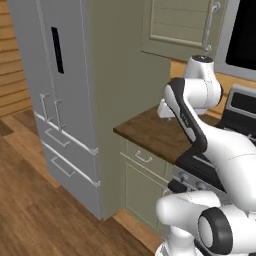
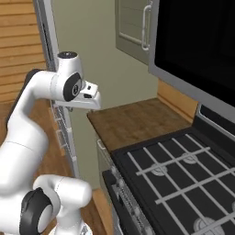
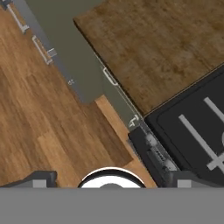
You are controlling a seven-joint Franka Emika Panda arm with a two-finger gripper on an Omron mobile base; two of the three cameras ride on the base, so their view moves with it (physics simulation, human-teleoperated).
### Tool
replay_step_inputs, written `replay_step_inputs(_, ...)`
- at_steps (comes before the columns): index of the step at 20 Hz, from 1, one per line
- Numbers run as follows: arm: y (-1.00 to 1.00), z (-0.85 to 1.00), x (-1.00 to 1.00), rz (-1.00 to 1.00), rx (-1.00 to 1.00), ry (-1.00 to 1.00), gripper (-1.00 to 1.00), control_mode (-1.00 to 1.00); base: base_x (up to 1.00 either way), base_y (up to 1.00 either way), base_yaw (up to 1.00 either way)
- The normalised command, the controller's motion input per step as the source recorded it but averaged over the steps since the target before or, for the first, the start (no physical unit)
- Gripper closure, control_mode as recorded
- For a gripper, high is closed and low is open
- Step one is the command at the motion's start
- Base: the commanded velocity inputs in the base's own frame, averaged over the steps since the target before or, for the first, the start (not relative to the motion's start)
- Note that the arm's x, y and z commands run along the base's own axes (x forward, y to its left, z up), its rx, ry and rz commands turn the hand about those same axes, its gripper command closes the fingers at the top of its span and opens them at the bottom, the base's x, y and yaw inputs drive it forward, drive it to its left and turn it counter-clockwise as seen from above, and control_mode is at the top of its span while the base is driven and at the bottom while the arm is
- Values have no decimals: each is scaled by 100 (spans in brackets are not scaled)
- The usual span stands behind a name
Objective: Take a straw from the drawer in front and place it inside the glass cup on the dining counter.
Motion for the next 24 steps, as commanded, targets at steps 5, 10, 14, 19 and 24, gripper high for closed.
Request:
replay_step_inputs(5,0,0,0,0,0,0,-100,100,4,-63,27)
replay_step_inputs(10,-15,0,1,18,1,0,-100,-100,5,-19,12)
replay_step_inputs(14,16,-9,23,13,-9,0,-100,-100,0,0,0)
replay_step_inputs(19,71,-56,44,0,-39,0,-100,-100,0,0,0)
replay_step_inputs(24,50,-71,31,0,-44,-2,-100,-100,0,0,0)
